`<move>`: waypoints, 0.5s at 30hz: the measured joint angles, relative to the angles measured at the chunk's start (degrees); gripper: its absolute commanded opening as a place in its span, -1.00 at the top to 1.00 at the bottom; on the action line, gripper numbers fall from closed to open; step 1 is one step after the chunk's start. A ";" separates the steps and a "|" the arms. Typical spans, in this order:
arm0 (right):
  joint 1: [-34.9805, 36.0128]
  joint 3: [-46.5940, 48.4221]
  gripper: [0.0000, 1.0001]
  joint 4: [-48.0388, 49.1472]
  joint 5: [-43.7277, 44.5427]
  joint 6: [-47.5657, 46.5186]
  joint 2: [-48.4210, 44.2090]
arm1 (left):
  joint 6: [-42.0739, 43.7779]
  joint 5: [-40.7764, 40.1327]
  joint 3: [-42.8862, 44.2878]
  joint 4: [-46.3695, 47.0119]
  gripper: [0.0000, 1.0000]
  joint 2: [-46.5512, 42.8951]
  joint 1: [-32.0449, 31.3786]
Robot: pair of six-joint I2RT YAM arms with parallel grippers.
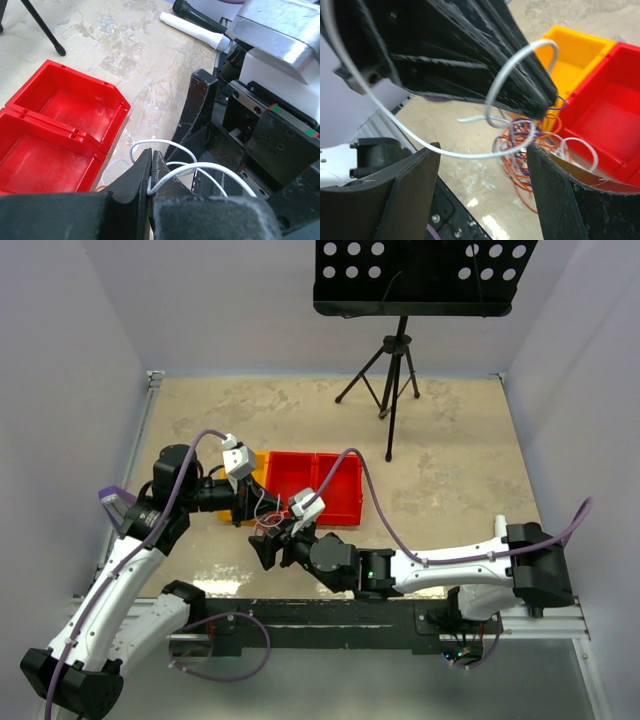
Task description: Untangle the cables
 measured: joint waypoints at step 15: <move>0.42 4.22 0.13 8.50 8.46 -2.32 9.49 | -5.70 4.72 3.65 -0.28 0.94 1.05 0.00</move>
